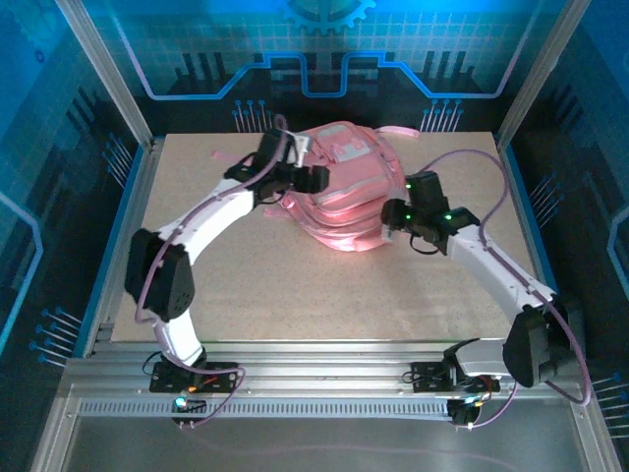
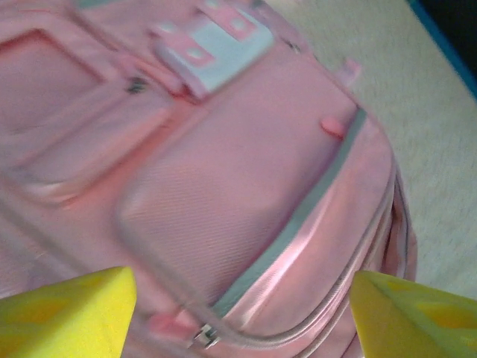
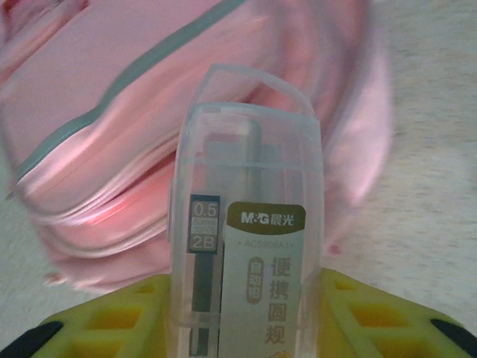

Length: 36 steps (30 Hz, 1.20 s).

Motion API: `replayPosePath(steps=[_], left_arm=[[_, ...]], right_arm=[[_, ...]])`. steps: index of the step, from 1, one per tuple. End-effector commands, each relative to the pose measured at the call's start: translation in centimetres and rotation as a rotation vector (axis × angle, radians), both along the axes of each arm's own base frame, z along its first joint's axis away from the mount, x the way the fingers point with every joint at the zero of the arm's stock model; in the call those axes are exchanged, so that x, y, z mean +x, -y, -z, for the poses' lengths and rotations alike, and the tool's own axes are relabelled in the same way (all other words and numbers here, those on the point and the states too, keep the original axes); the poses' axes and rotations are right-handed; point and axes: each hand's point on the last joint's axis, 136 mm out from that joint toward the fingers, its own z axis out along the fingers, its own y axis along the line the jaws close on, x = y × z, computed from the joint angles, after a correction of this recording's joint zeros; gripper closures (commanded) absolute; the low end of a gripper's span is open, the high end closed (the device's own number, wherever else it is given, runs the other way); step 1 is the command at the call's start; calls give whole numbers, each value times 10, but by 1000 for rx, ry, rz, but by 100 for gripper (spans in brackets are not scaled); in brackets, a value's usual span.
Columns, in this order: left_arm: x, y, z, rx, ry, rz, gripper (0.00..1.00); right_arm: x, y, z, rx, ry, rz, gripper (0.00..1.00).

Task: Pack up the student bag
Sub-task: Open the student bag at the top-center of the table.

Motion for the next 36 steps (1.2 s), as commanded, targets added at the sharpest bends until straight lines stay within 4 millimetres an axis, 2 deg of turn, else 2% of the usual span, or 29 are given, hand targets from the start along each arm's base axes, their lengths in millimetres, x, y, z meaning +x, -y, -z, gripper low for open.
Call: replayPosePath(steps=[1,5,7,10,16,20,22,26,31,34,35,36], left_arm=[[-4,32,12,151,45,146,28],[-5,67,34,286,72,253,31],[-2,74,45,363,81,260,31],[2,78,59,466,88,262,33],[8,81,78,540,88,269,34],[18,76,84,597,111,252,45],[19,77,84,600,110,253,58],[15,85,70,543,94,264,83],[2,94,48,432,37,305,99],[4,92,40,349,7,297,100],[7,89,37,324,-3,281,100],[12,85,35,297,-14,258,100]], right_arm=[[-8,33,4,-3,-6,107,56],[-22,57,13,17,-24,159,56],[-30,61,21,47,-33,156,56],[-37,63,23,52,-40,146,54],[-41,63,25,48,-46,132,55],[-37,62,23,59,-35,125,56],[-35,59,20,66,-27,114,56],[-31,54,17,94,-20,98,57],[-19,44,15,141,-11,83,58],[-9,39,15,164,-5,82,59],[1,35,2,191,27,77,59],[7,31,-2,213,36,73,59]])
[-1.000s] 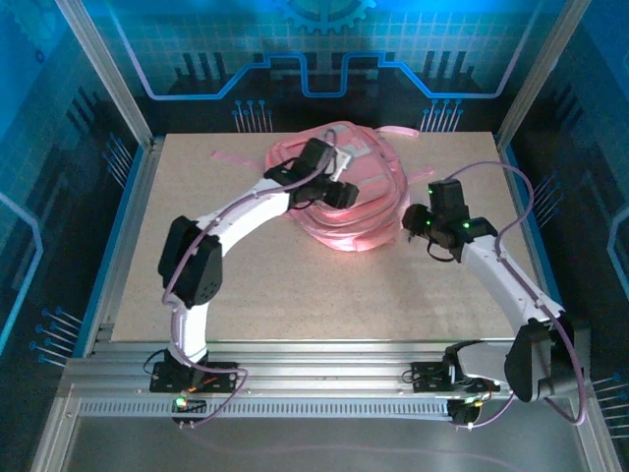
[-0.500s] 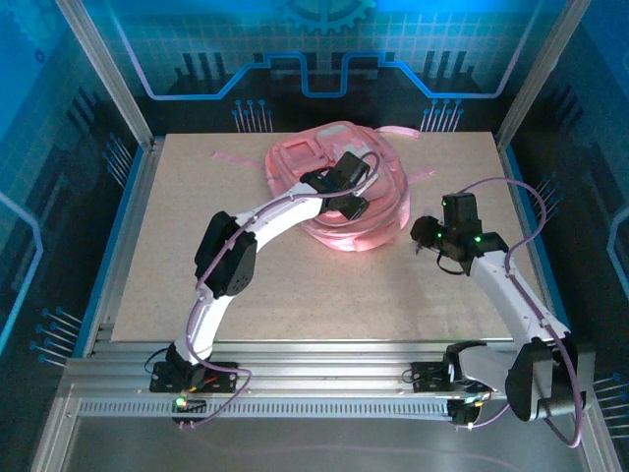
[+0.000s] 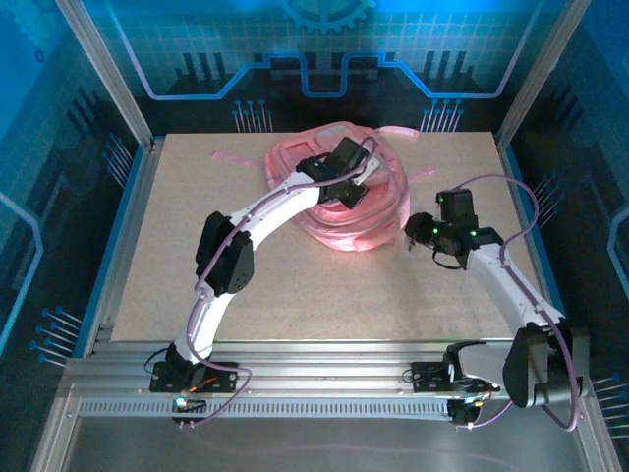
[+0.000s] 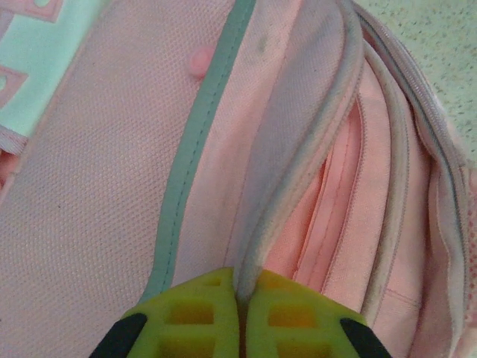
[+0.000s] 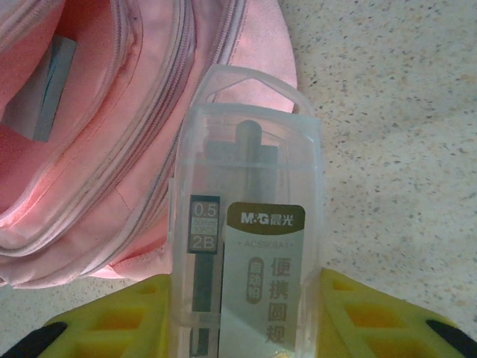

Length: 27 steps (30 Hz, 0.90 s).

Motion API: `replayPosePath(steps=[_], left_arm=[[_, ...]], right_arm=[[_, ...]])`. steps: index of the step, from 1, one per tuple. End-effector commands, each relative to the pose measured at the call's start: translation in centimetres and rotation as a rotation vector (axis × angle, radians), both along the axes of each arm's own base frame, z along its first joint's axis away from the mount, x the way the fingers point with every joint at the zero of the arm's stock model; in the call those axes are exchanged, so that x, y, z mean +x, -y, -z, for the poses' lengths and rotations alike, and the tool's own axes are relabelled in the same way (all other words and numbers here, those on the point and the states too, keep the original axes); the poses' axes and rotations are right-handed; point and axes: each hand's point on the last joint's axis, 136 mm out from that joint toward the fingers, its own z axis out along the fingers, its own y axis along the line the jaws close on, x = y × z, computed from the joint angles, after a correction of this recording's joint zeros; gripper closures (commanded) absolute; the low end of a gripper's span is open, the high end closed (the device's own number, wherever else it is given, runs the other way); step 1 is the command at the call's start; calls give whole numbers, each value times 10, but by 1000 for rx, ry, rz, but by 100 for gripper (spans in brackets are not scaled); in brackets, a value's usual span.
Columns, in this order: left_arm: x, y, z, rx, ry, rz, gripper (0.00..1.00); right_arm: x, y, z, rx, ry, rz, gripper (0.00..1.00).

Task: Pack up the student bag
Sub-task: Open the student bag at the top-center of the table, then place the loose stationery in the student bag.

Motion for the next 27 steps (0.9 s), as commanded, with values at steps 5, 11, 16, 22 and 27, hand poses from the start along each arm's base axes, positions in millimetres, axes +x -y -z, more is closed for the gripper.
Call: replayPosePath(steps=[5,11,16,22,27], left_arm=[[5,-5,-51,-390,-229,-73,100],[7,-7,-80,-503,-282,-93,100],[7,-6,-82,-518,-277,-94,100],[3,0,-81,-581,-305,-96,100],[2,3,-91,-630,-307,-98,100]], right_arm=[[61,-36,-48,202,146,5,60],[96,-76,-37,360,124,33,60],[124,-118,-45,477,152,-27,61],[144,-156,-33,526,85,-49,61],[158,-170,-23,626,56,-8,35]])
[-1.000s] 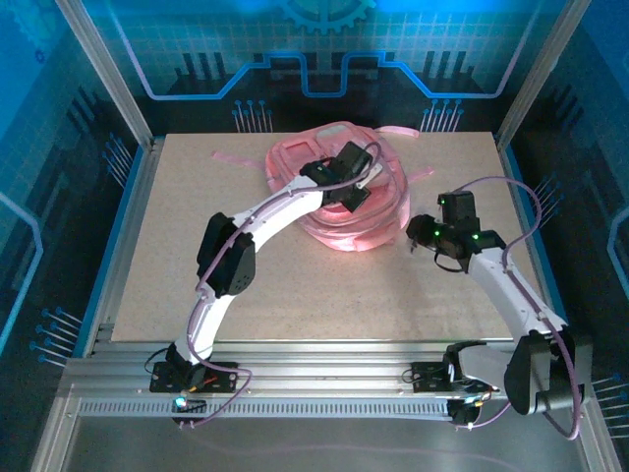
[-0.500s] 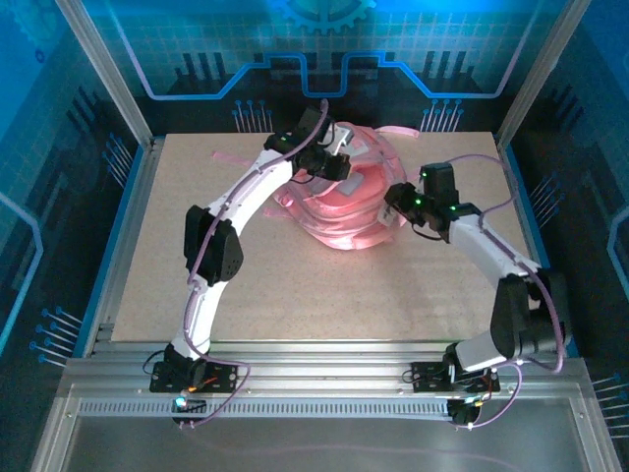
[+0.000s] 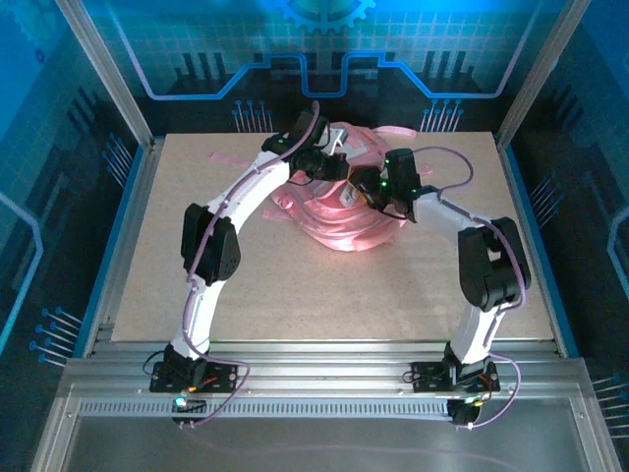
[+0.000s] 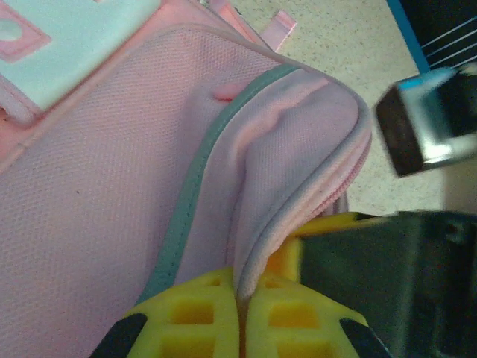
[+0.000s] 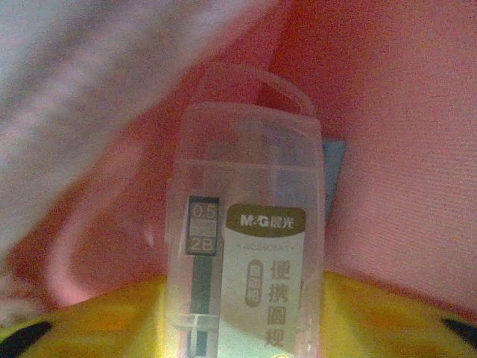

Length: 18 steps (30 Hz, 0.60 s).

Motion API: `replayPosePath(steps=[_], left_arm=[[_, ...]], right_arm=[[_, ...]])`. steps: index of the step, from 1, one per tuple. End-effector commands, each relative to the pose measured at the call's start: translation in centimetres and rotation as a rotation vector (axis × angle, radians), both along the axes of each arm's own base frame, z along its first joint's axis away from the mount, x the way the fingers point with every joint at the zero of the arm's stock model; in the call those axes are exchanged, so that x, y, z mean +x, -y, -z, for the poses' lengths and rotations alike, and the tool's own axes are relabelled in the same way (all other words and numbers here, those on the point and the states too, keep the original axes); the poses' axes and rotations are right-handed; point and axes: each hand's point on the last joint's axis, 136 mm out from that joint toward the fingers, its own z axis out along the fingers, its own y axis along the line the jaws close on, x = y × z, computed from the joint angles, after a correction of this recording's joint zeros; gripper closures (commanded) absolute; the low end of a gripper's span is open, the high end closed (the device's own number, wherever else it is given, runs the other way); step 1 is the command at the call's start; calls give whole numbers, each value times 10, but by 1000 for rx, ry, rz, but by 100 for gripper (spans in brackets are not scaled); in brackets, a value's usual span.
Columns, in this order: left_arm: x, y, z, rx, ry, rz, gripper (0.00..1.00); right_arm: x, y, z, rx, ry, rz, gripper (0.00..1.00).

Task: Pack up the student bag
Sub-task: Place the loose stationery in the student bag, then close the student bag at the top-center of the table.

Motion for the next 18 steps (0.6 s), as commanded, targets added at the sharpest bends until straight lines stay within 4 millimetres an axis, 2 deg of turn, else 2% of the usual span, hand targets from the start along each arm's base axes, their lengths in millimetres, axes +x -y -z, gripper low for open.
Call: replayPosePath(steps=[1,3,6,7,9,12,14,16,18], left_arm=[[-23,26,-56,-152,32,70,100],[-22,24,-59,-156,41,59,100],[-20,22,-66,-183,40,41,100],[-19,23,-67,-193,39,36,100],[-19,25,-69,-221,33,33,100],[-23,34,-72,-272,2,42,100],[-27,39,-73,-277,-6,49,100],[-34,45,-74,-275,-4,62,100],[-38,46,-76,-277,-3,61,100]], right_arm=[[17,-28,-28,121,74,-13,30],[15,-28,-32,110,87,-25,27],[8,-20,-34,46,96,-32,29],[6,-18,-34,31,100,-29,34],[4,-15,-34,33,114,-22,53],[11,-21,-36,77,137,-19,70],[19,-31,-34,99,129,-41,77],[25,-44,-31,124,117,-74,78],[25,-45,-31,114,115,-83,77]])
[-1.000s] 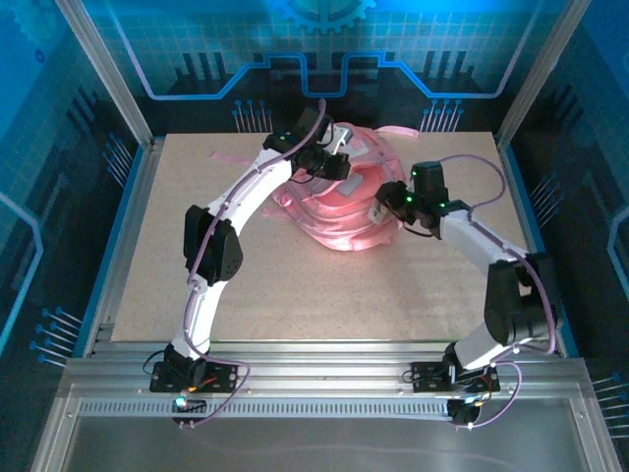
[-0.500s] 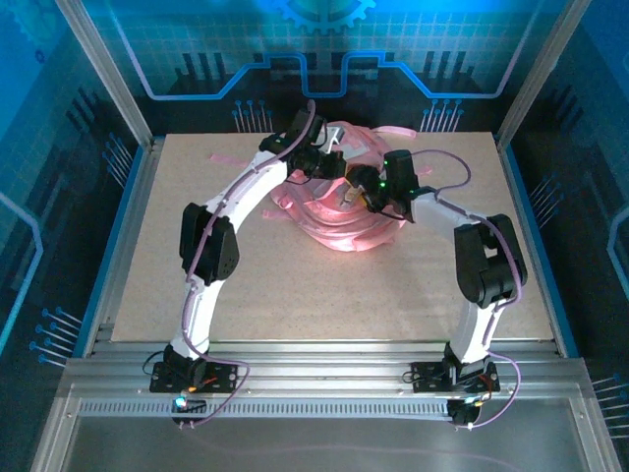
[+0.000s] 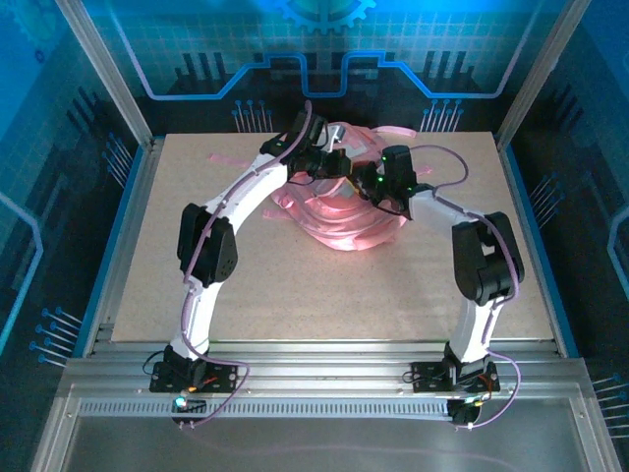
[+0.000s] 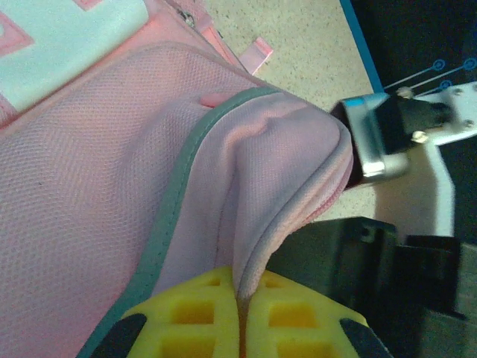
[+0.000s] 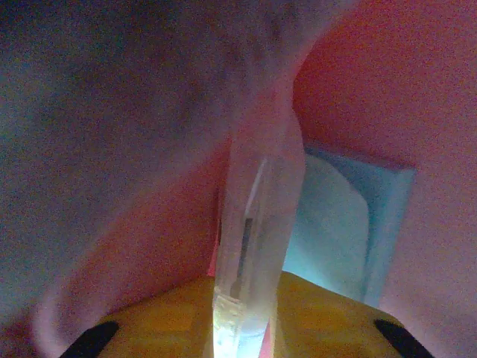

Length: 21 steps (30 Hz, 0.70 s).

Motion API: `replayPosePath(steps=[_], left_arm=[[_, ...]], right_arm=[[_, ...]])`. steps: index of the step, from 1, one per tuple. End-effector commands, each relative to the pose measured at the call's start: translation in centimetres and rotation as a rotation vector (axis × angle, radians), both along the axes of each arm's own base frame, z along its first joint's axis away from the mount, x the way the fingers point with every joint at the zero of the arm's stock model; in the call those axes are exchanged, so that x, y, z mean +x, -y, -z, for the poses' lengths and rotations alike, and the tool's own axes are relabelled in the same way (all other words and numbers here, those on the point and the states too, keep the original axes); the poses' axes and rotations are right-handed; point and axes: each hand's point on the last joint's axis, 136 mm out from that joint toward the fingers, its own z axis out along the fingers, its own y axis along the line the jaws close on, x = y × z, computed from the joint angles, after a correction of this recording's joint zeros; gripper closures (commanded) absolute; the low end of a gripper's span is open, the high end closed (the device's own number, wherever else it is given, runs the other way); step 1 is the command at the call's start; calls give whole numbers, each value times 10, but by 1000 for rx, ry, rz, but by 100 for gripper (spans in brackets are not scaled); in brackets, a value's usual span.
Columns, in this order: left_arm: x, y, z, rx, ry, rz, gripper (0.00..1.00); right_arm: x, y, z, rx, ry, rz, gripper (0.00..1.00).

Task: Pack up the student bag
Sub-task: Close the student bag at the top-center of the table.

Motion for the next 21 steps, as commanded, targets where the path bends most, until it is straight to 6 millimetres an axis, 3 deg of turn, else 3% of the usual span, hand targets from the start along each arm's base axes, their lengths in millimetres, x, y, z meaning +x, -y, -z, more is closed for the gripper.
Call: replayPosePath(steps=[1,4,10,13,17,19,21], left_arm=[[-38,36,-63,-154,38,107,100],[-34,34,-57,-150,26,75,100],[-30,42,-48,-205,-34,50,98],[-28,42,-49,-217,-33,32,78],[-25,34,-57,-227,-25,-1,29],[-22,24,-62,-233,-8,-25,19],[-18,9,-63,-236,6,-62,17]], right_arm=[[5,-27,-21,28,77,-71,76],[-10,-3,-21,-66,64,-43,69],[-59,57,-35,-313,37,-25,42],[-85,76,-49,-464,49,-47,40],[-116,82,-58,-588,41,-94,39],[-128,76,-58,-608,39,-116,39],[-137,66,-55,-603,35,-124,40]])
